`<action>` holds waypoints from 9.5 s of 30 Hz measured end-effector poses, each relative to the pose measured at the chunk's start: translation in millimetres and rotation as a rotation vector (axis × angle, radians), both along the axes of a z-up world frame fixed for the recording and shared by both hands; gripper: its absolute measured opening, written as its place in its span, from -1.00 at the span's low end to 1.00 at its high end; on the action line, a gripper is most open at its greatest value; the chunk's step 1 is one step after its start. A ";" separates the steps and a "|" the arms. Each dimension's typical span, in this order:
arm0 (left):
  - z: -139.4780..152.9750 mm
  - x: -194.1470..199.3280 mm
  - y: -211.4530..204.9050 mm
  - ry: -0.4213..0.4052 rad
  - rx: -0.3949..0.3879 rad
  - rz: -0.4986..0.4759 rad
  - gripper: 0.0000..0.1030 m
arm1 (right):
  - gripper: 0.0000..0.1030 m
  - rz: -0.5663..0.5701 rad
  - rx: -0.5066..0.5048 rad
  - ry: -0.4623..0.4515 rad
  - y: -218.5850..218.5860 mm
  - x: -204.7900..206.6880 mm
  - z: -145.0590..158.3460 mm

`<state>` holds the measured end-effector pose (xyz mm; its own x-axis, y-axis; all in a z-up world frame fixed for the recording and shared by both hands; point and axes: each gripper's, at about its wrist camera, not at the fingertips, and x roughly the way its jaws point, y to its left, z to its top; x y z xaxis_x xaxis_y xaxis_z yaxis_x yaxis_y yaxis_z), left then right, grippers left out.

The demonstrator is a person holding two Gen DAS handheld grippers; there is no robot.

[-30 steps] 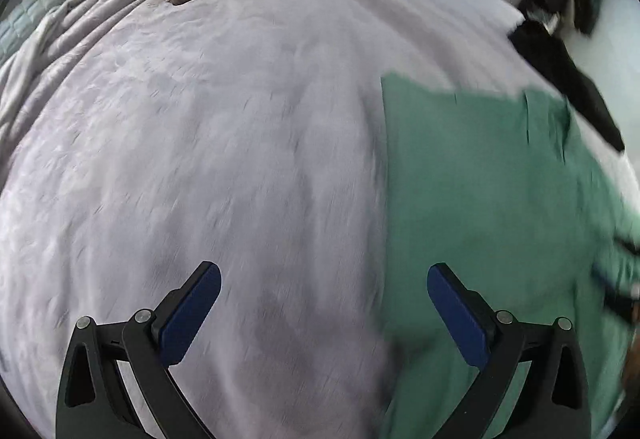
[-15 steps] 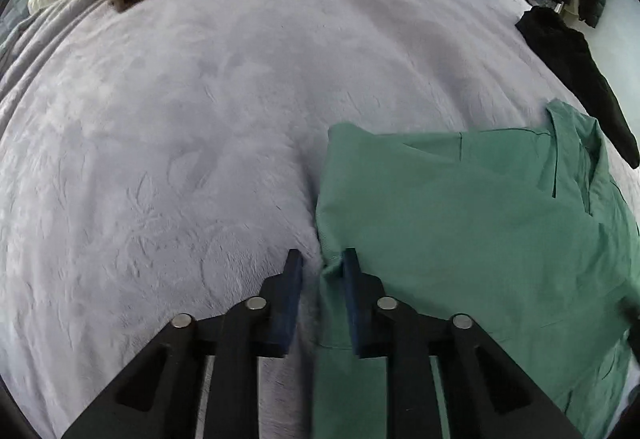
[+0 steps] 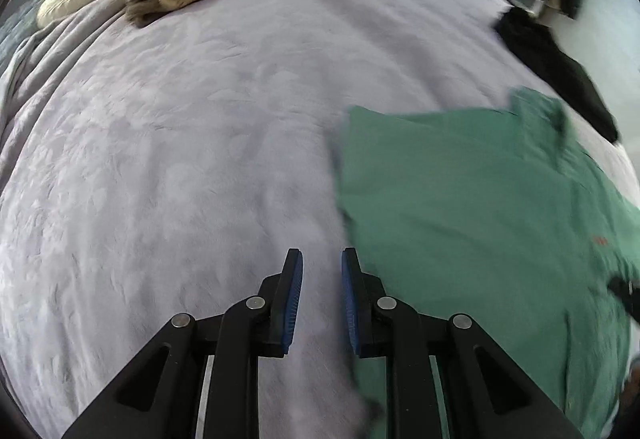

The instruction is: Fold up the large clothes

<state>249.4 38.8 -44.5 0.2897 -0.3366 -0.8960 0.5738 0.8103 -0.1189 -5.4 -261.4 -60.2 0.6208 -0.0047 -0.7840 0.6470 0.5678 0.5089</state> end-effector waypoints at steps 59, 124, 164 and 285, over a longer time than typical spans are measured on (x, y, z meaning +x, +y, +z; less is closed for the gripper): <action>-5.5 -222.6 -212.9 0.086 0.198 -0.164 0.98 | 0.99 -0.108 0.339 -0.180 -119.2 -184.9 -14.8; -12.5 -120.1 -82.1 0.049 0.102 0.128 0.98 | 0.37 0.142 0.085 -0.059 -44.1 69.6 -1.7; -20.8 -114.3 -212.9 -0.109 0.105 0.073 0.98 | -0.04 -0.151 0.240 -0.122 -133.8 -105.9 -19.4; -15.5 -129.8 -133.4 0.009 0.316 0.072 1.00 | -0.50 0.006 -0.068 0.332 -139.9 -153.5 2.6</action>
<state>119.6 -94.6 -60.0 0.2945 -0.0205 -0.9554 0.5133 0.8467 0.1400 -158.9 -401.2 -57.5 0.3314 -0.0616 -0.9415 0.7680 0.5973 0.2312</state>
